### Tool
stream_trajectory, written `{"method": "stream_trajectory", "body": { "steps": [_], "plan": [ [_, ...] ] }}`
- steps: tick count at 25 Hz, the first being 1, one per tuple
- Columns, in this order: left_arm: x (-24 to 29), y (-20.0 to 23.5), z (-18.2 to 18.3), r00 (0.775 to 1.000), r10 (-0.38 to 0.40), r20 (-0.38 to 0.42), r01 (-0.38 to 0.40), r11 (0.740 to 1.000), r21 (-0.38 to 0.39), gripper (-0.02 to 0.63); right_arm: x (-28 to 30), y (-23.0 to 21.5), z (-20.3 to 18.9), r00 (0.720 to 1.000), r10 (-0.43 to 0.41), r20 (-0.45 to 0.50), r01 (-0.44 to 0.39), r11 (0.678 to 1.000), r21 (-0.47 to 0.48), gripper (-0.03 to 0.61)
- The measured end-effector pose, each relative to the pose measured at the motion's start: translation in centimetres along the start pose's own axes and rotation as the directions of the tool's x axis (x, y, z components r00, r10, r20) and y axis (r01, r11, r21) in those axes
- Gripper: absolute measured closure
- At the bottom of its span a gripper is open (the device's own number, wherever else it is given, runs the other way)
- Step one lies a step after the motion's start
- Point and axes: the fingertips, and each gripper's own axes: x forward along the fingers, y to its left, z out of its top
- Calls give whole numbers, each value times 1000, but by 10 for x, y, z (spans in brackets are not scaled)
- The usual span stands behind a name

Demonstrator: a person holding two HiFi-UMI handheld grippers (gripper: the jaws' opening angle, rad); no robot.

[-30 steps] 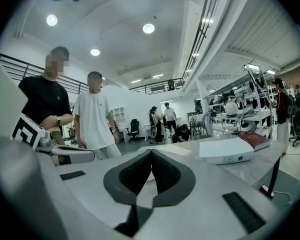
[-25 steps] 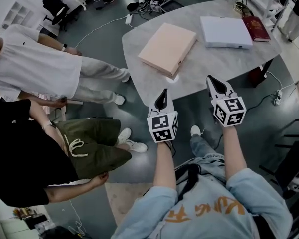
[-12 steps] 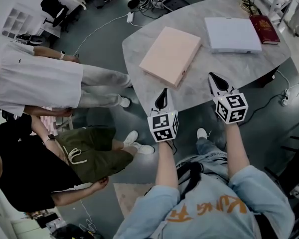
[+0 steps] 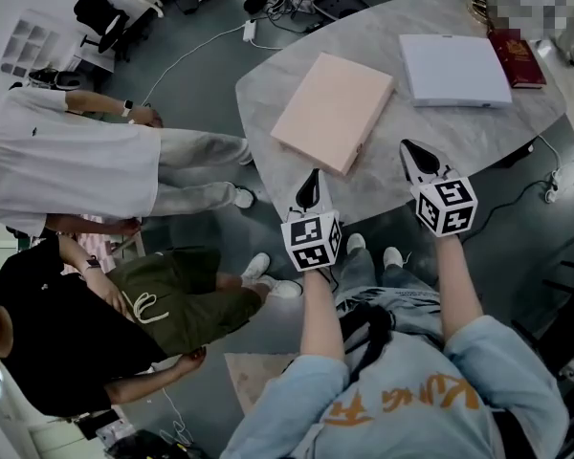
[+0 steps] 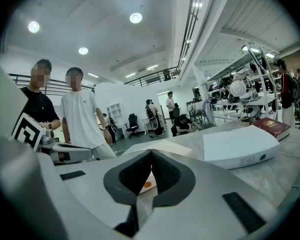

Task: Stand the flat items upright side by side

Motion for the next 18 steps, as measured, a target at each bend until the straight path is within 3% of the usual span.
{"method": "stream_trajectory", "body": {
  "steps": [9,18],
  "plan": [
    [60,27,7,996,-76,-34,77,997,15,601,42,-16,-5,997,-72,-32,73,997,22,578],
    [118,52,-3,979,-167,-113,172,984,38,601,84,-20,-30,985,-143,-97,149,987,57,577]
  ]
}}
